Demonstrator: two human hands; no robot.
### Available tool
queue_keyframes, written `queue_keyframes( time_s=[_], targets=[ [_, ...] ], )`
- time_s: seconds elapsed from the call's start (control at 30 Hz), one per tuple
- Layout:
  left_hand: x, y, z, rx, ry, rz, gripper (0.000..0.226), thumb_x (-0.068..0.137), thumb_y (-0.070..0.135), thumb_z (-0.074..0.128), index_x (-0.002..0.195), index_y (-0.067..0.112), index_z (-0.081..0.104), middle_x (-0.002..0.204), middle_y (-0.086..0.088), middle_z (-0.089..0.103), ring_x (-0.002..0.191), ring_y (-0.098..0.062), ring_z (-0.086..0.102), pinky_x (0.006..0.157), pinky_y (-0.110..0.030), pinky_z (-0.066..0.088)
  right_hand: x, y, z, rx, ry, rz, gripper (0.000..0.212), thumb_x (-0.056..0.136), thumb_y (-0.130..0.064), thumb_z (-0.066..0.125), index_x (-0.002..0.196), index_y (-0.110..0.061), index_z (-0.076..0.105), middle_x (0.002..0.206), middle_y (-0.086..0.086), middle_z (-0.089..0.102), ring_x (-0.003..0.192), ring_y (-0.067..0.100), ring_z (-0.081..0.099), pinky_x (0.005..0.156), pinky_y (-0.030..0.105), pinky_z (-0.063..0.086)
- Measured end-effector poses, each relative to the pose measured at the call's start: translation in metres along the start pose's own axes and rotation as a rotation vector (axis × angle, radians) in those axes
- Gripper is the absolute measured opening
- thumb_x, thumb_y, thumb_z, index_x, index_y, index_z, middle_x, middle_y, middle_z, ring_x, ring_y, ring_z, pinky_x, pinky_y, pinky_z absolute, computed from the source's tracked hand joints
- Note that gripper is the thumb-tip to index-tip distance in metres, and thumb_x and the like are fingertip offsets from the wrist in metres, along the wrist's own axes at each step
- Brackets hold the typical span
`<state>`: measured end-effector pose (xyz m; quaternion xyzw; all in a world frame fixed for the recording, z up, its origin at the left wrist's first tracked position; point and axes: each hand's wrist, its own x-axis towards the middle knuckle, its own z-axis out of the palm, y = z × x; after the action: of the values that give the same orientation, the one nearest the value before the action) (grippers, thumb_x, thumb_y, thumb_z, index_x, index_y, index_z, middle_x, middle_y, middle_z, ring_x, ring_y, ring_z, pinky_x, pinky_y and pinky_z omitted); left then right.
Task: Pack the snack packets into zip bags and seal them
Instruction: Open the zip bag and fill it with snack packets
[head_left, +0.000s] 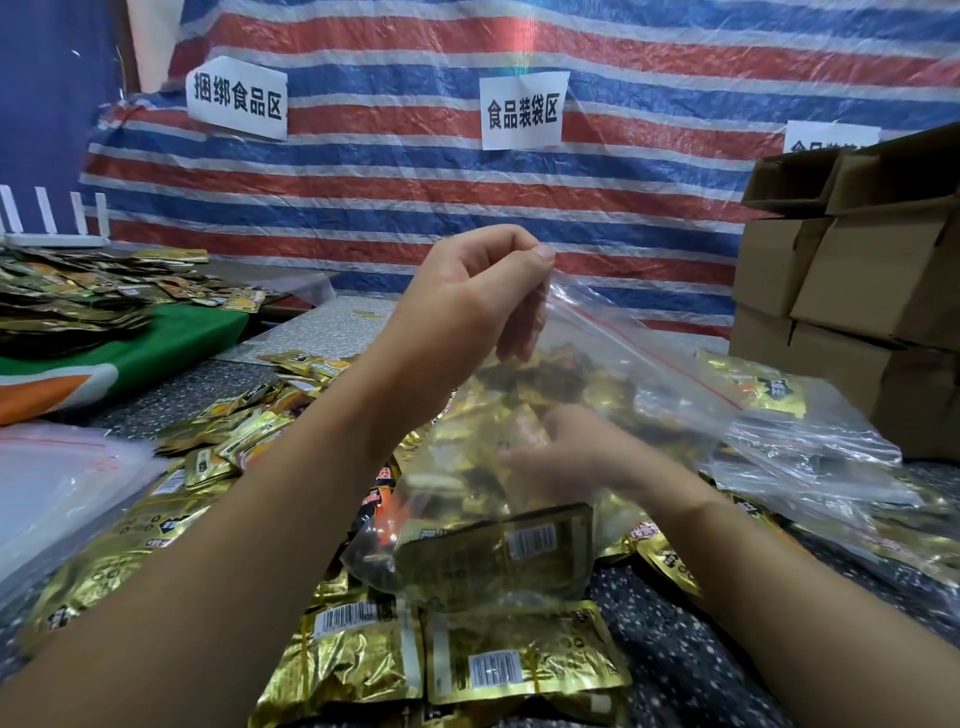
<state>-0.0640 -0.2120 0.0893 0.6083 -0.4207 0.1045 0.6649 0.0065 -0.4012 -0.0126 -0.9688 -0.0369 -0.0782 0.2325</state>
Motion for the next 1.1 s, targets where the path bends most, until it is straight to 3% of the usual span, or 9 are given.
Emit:
queue_keyframes(
  time_s=[0.13, 0.33, 0.5, 0.63, 0.77, 0.87, 0.97, 1.03, 1.1],
  targets=[
    [0.002, -0.004, 0.002, 0.002, 0.000, 0.005, 0.025, 0.091, 0.018, 0.050, 0.066, 0.015, 0.053, 0.053, -0.001, 0.053, 0.047, -0.018, 0.046, 0.045, -0.025, 0.036, 0.000, -0.005, 0.004, -0.102, 0.015, -0.040, 0.060, 0.062, -0.080, 0.063, 0.066, -0.020, 0.061, 0.050, -0.010, 0.061, 0.040, -0.001, 0.057, 0.028, 0.011, 0.029],
    [0.003, -0.007, 0.000, 0.004, 0.005, -0.002, 0.029, 0.092, 0.019, 0.051, 0.063, 0.020, 0.054, 0.053, -0.002, 0.054, 0.046, -0.017, 0.047, 0.045, -0.025, 0.037, -0.005, -0.007, 0.014, -0.110, -0.015, -0.073, 0.065, 0.044, -0.086, 0.059, 0.076, -0.029, 0.053, 0.074, -0.017, 0.059, 0.063, -0.002, 0.057, 0.048, 0.022, 0.043],
    [0.002, -0.007, 0.001, 0.018, 0.011, 0.000, 0.030, 0.092, 0.019, 0.051, 0.062, 0.020, 0.054, 0.053, 0.000, 0.054, 0.047, -0.018, 0.047, 0.046, -0.027, 0.037, -0.016, -0.011, 0.000, -0.081, -0.202, -0.133, 0.058, 0.057, -0.076, 0.062, 0.083, -0.024, 0.066, 0.074, -0.009, 0.072, 0.061, 0.005, 0.067, 0.046, 0.018, 0.045],
    [0.003, -0.007, 0.002, 0.026, 0.015, 0.013, 0.030, 0.091, 0.019, 0.051, 0.062, 0.020, 0.053, 0.053, 0.000, 0.054, 0.047, -0.018, 0.047, 0.046, -0.026, 0.037, -0.025, -0.021, -0.010, -0.098, -0.280, -0.150, 0.045, 0.071, -0.069, 0.060, 0.091, -0.029, 0.059, 0.091, -0.010, 0.068, 0.078, 0.006, 0.065, 0.063, 0.027, 0.052],
    [0.003, -0.008, 0.002, 0.034, 0.005, 0.015, 0.030, 0.092, 0.019, 0.051, 0.062, 0.020, 0.053, 0.053, 0.000, 0.054, 0.046, -0.017, 0.047, 0.045, -0.024, 0.037, -0.033, -0.027, -0.007, -0.015, -0.281, -0.079, 0.039, 0.071, -0.058, 0.064, 0.093, -0.028, 0.056, 0.093, -0.011, 0.065, 0.082, 0.007, 0.063, 0.065, 0.029, 0.051],
    [0.003, -0.008, 0.002, 0.044, 0.003, 0.018, 0.029, 0.091, 0.018, 0.050, 0.063, 0.018, 0.053, 0.052, -0.001, 0.054, 0.046, -0.017, 0.047, 0.046, -0.025, 0.037, -0.035, -0.025, -0.010, 0.040, -0.240, -0.070, 0.042, 0.075, -0.059, 0.064, 0.089, -0.020, 0.067, 0.082, -0.003, 0.073, 0.070, 0.012, 0.069, 0.058, 0.029, 0.052],
    [0.003, -0.009, 0.000, 0.055, 0.009, 0.019, 0.027, 0.091, 0.017, 0.050, 0.064, 0.014, 0.052, 0.052, -0.001, 0.053, 0.046, -0.018, 0.046, 0.046, -0.027, 0.037, -0.038, -0.019, -0.026, 0.224, -0.104, -0.065, 0.021, 0.087, -0.043, 0.068, 0.088, -0.022, 0.067, 0.077, 0.000, 0.074, 0.063, 0.014, 0.070, 0.052, 0.029, 0.053],
    [0.003, -0.010, -0.001, 0.064, 0.019, 0.012, 0.025, 0.090, 0.017, 0.051, 0.065, 0.013, 0.052, 0.051, -0.001, 0.054, 0.045, -0.017, 0.047, 0.046, -0.024, 0.038, -0.043, -0.013, -0.041, 0.557, -0.023, -0.052, 0.004, 0.092, -0.034, 0.069, 0.090, -0.031, 0.070, 0.087, 0.005, 0.076, 0.072, 0.022, 0.074, 0.052, 0.034, 0.055],
    [0.003, -0.012, -0.001, 0.092, 0.020, 0.001, 0.024, 0.088, 0.017, 0.051, 0.065, 0.012, 0.053, 0.052, 0.000, 0.054, 0.046, -0.017, 0.049, 0.048, -0.024, 0.041, -0.047, -0.008, -0.060, 0.827, 0.126, -0.070, 0.014, 0.092, -0.034, 0.070, 0.103, -0.026, 0.071, 0.098, 0.008, 0.076, 0.074, 0.020, 0.074, 0.054, 0.029, 0.054]
  ],
)
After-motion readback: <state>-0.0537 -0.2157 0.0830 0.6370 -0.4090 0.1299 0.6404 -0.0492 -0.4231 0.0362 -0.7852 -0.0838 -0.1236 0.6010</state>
